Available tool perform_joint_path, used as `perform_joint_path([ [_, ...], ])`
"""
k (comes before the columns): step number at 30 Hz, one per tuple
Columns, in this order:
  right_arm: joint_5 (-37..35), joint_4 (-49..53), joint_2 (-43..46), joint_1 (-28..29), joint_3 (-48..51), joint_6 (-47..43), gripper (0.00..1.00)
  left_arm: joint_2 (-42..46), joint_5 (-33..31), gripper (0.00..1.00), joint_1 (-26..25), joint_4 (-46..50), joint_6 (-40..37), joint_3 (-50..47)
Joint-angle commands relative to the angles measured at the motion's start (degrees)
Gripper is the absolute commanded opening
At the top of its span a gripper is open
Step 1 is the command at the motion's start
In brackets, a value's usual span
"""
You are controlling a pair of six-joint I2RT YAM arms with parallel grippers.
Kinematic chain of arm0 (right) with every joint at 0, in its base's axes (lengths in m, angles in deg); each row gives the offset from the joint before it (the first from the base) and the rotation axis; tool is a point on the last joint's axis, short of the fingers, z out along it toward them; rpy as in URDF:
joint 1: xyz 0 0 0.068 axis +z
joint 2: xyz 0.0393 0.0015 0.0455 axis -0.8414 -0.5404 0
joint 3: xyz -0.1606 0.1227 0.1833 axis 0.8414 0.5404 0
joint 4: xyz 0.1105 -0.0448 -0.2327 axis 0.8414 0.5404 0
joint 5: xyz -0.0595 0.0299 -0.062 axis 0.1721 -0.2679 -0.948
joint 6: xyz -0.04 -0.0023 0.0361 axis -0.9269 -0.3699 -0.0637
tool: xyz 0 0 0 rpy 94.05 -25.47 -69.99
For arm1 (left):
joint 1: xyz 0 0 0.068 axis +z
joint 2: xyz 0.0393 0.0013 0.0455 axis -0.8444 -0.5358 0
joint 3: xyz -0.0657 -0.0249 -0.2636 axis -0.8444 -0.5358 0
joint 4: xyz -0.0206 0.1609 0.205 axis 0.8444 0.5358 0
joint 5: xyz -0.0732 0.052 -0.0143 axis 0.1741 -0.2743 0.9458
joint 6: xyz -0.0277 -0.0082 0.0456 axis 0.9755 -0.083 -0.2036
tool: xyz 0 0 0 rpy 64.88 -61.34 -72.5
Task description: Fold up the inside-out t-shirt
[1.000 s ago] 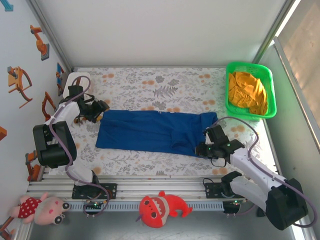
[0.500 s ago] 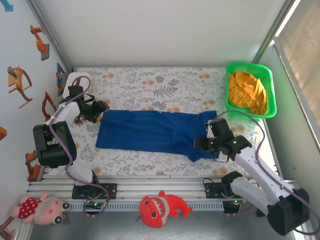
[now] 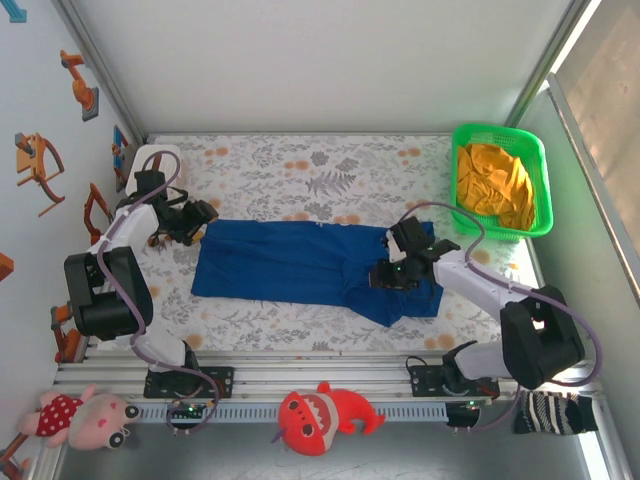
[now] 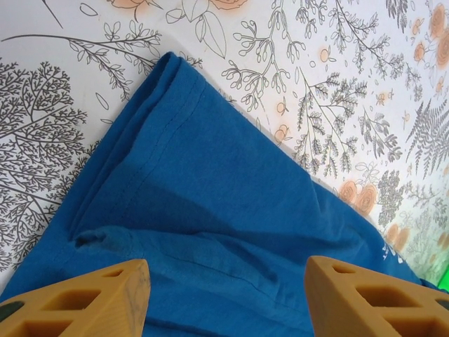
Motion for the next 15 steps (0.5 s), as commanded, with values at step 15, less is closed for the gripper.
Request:
perform_joint_path([
  [15, 0.9, -3.9, 3.2, 5.5, 6.1, 2.7, 0.0, 2.0, 1.5, 0.59, 0.5, 1.0, -0.7, 1.0],
])
